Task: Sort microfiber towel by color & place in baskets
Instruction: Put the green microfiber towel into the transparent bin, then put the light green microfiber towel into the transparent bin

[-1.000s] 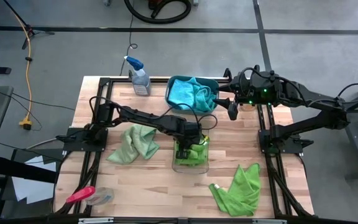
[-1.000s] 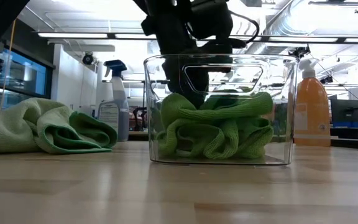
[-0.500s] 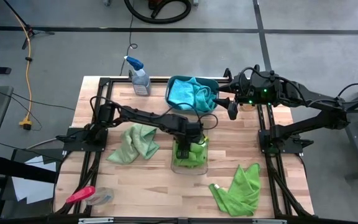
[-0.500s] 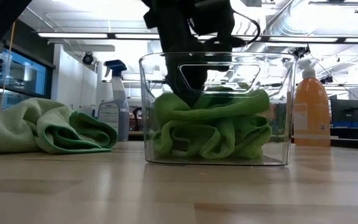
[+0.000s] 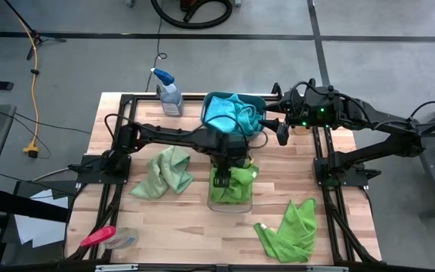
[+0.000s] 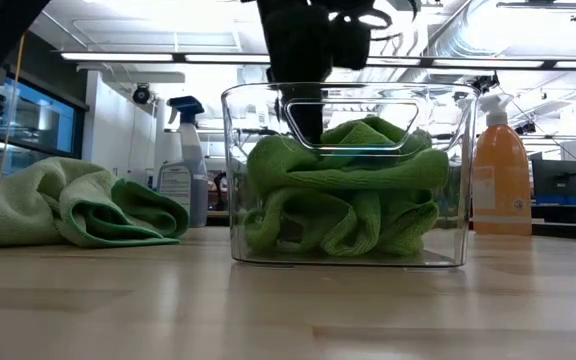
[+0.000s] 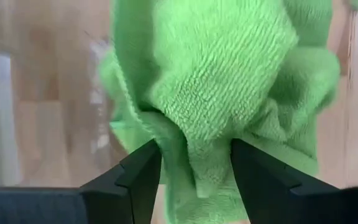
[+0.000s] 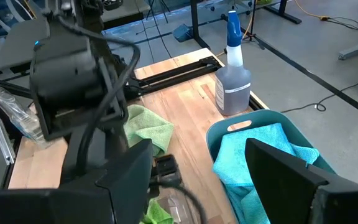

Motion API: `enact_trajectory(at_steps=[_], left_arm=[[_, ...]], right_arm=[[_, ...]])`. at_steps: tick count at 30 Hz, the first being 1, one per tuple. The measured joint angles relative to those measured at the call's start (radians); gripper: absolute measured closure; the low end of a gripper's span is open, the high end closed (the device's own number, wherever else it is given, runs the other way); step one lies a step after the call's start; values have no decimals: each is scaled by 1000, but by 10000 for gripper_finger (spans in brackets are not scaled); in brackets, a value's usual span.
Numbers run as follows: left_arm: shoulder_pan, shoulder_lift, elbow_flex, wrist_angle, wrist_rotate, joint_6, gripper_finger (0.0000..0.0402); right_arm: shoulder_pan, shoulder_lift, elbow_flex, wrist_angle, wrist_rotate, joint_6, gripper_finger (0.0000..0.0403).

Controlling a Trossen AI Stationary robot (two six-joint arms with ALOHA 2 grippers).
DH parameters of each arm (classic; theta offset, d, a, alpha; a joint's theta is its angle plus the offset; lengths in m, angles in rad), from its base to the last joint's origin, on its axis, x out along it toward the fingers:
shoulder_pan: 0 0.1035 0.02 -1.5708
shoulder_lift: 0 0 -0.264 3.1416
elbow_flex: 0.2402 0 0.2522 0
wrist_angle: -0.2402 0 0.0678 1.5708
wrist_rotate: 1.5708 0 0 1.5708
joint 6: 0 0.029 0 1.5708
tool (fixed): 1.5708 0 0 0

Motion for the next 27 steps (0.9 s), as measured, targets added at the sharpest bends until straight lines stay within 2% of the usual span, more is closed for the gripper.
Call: enact_trajectory(at_steps=[10,19,23,27], left_arm=[[62,-104,1,-41,0,11,220],[137,-245,1,-26,-1,11,220],[169,-338,-25,48,-1,-22,220],[194,-500,-161,248,-1,-73,220]], right_arm=[[0,0,0,0,0,-14,147],[0,0,0,-9,-2,-31,147],[0,0,0,-19,-3,-34,147],[0,0,0,-42,-4,-34,147]])
